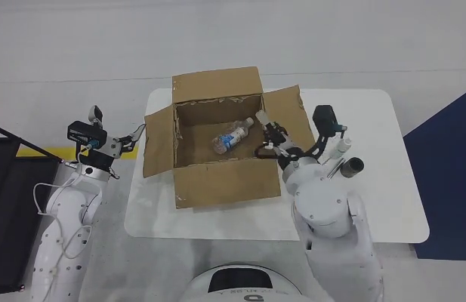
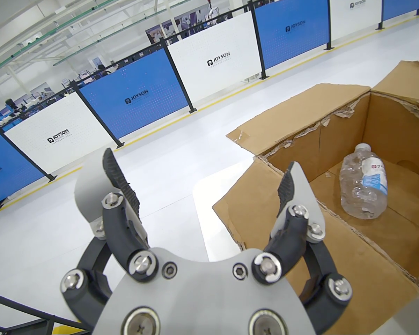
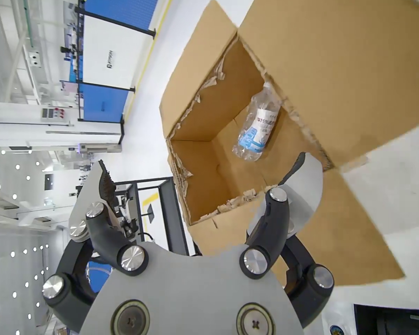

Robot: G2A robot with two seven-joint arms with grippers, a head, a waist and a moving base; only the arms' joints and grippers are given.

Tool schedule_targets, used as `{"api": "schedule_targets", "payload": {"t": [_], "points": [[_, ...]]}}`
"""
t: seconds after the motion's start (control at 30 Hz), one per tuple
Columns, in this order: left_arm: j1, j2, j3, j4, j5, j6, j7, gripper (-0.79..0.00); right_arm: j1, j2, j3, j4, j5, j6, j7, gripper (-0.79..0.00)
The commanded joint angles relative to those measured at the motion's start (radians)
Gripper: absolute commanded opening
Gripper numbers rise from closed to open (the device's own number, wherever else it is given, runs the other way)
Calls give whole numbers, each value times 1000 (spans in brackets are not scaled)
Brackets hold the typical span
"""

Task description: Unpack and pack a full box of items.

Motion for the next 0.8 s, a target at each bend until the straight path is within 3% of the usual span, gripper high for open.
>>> {"api": "schedule_targets", "payload": {"t": [0.0, 0.2, 0.33, 0.43, 0.6, 0.77], "points": [[0, 0, 0, 0, 0, 0, 0, 0, -58, 8, 111, -13, 37, -59, 14, 0], [0, 0, 0, 0, 0, 0, 0, 0, -164, 17, 422, -13, 237, -175, 28, 0], [0, 0, 0, 0, 0, 0, 0, 0, -211, 28, 534, -13, 253, -186, 86, 0], [0, 0, 0, 0, 0, 0, 0, 0, -199, 41, 569, 30, 198, -112, 158, 0], [0, 0, 0, 0, 0, 0, 0, 0, -66, 72, 521, 176, -32, -9, 237, 0], [0, 0, 0, 0, 0, 0, 0, 0, 46, 91, 468, 264, -139, 18, 317, 0]]}}
